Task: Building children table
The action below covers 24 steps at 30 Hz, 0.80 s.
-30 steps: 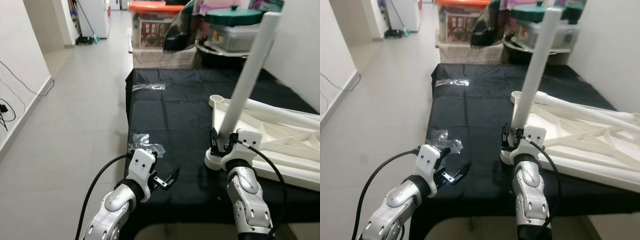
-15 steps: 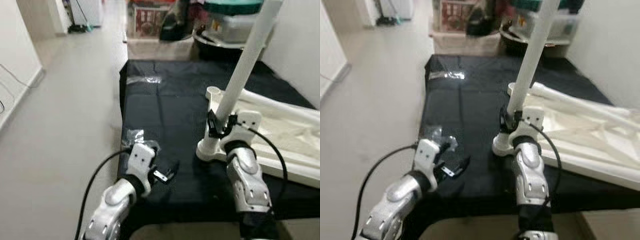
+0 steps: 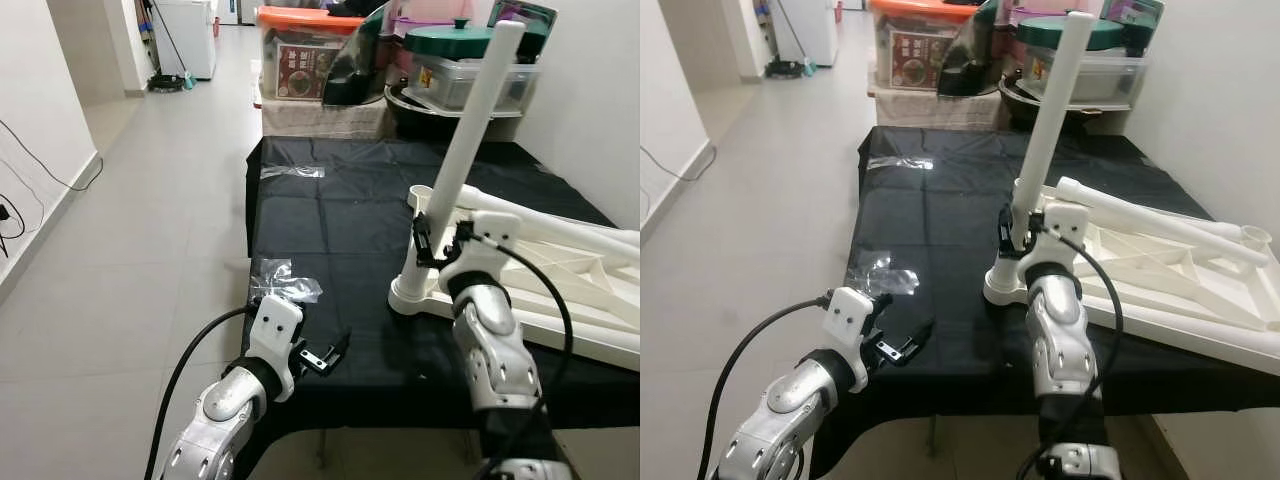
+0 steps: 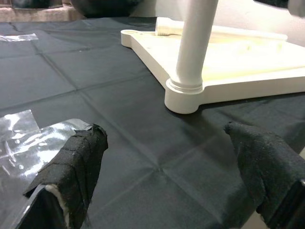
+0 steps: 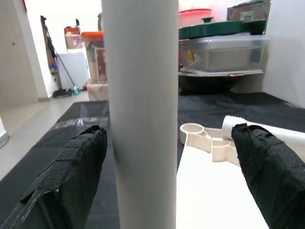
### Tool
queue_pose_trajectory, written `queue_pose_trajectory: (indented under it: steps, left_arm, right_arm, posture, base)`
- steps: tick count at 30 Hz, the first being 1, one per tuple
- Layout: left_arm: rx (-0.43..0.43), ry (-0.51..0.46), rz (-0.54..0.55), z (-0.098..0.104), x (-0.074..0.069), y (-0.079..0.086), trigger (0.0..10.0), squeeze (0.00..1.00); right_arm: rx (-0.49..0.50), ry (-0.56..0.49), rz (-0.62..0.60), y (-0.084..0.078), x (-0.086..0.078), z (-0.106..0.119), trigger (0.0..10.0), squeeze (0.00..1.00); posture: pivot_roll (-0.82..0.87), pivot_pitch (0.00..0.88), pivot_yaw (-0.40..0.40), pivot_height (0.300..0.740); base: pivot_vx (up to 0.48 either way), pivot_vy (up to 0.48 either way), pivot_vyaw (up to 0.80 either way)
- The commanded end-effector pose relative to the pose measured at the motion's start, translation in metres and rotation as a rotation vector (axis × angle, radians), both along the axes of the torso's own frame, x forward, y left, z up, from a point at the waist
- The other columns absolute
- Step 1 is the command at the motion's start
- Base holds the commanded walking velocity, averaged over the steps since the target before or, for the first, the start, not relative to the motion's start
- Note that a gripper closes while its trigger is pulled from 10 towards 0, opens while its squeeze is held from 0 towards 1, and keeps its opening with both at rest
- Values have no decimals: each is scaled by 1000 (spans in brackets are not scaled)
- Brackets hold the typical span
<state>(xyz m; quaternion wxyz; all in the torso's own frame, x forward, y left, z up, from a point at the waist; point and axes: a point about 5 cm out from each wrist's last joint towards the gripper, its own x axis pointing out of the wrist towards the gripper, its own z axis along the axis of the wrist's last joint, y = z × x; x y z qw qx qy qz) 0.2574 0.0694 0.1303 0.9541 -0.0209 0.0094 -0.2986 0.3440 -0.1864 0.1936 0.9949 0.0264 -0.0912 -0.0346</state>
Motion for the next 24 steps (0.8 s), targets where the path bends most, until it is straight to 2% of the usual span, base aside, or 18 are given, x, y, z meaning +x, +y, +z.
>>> queue_pose_trajectory:
  steps: [1,3,8,10,11,12,13,15,16,18,19,20,22,24]
  left_arm:
    - [3,11,-3,-1,-2,-1,10000,0]
    - [3,9,-2,-1,-3,-1,10000,0]
    - [3,7,-3,0,-4,-1,10000,0]
    - [3,7,-5,1,-6,-1,10000,0]
    - [3,7,-5,1,-6,-1,10000,0]
    - [4,8,-5,1,-7,-1,10000,0]
    - [4,8,-5,1,-7,-1,10000,0]
    - [3,10,-3,1,-8,-1,10000,0]
    - [3,10,-3,1,-8,-1,10000,0]
    - [2,12,-1,1,-9,-1,10000,0]
    - [2,12,-1,1,-9,-1,10000,0]
    - [1,13,-1,1,-9,-1,10000,0]
    - [1,13,-1,1,-9,-1,10000,0]
    - [2,15,-1,1,-9,-1,10000,0]
  right_arm:
    - [-3,11,7,0,6,0,10000,0]
    - [2,21,12,-1,15,3,10000,0]
    - [17,25,25,1,21,6,10000,0]
    - [38,64,58,5,33,5,9922,0]
    - [38,64,58,5,33,5,9922,0]
    - [57,87,91,8,38,5,0,0]
    - [57,87,91,8,38,5,0,0]
    - [91,110,254,24,43,5,0,0]
    - [91,110,254,24,43,5,0,0]
    - [89,94,454,41,40,8,0,0]
    - [89,94,454,41,40,8,0,0]
    - [80,91,506,45,38,9,0,0]
    - [80,91,506,45,38,9,0,0]
    - [64,93,590,50,35,10,0,0]
  posture:
    - [100,0,-88,740]
    - [101,0,-94,740]
    - [103,0,-97,740]
    - [111,0,-105,740]
    - [111,0,-105,740]
    - [111,0,-105,740]
    - [111,0,-105,740]
    - [114,0,-109,740]
    - [114,0,-109,740]
    - [112,0,-109,740]
    - [112,0,-109,740]
    - [112,0,-109,740]
    - [112,0,-109,740]
    - [110,0,-109,740]
  base:
    - [0,0,0]
    - [0,0,0]
    - [0,0,0]
    - [0,0,0]
    - [0,0,0]
    - [0,0,0]
    - [0,0,0]
    - [0,0,0]
    - [0,0,0]
    - [0,0,0]
    - [0,0,0]
    - [0,0,0]
    - [0,0,0]
    - [0,0,0]
